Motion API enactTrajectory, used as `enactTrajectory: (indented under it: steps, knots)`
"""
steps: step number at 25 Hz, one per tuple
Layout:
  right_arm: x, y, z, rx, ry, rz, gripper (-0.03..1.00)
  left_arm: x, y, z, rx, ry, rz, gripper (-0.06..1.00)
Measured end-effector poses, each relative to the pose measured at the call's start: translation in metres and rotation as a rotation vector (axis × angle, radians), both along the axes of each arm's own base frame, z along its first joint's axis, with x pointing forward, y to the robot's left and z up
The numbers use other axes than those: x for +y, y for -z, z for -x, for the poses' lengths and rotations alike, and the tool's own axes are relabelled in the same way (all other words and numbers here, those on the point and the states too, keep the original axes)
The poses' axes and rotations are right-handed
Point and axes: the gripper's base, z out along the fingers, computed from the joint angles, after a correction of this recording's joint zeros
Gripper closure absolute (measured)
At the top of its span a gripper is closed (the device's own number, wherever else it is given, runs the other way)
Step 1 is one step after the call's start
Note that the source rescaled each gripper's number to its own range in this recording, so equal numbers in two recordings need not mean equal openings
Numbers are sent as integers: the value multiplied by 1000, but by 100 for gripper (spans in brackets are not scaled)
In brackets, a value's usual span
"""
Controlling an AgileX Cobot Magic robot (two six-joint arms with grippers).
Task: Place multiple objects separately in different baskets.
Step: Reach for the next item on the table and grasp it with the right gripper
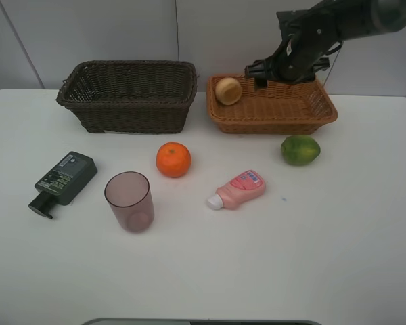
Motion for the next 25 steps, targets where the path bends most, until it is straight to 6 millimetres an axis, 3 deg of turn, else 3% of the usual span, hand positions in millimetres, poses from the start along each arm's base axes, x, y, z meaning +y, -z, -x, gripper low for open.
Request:
enactTrajectory:
  steps: [20,25]
  knots:
    - [-25,-54,49,153,149,62,45,0,0,0,0,0,0,-6]
    - [-31,-52,70,183,151,61,45,0,0,0,0,0,0,-6]
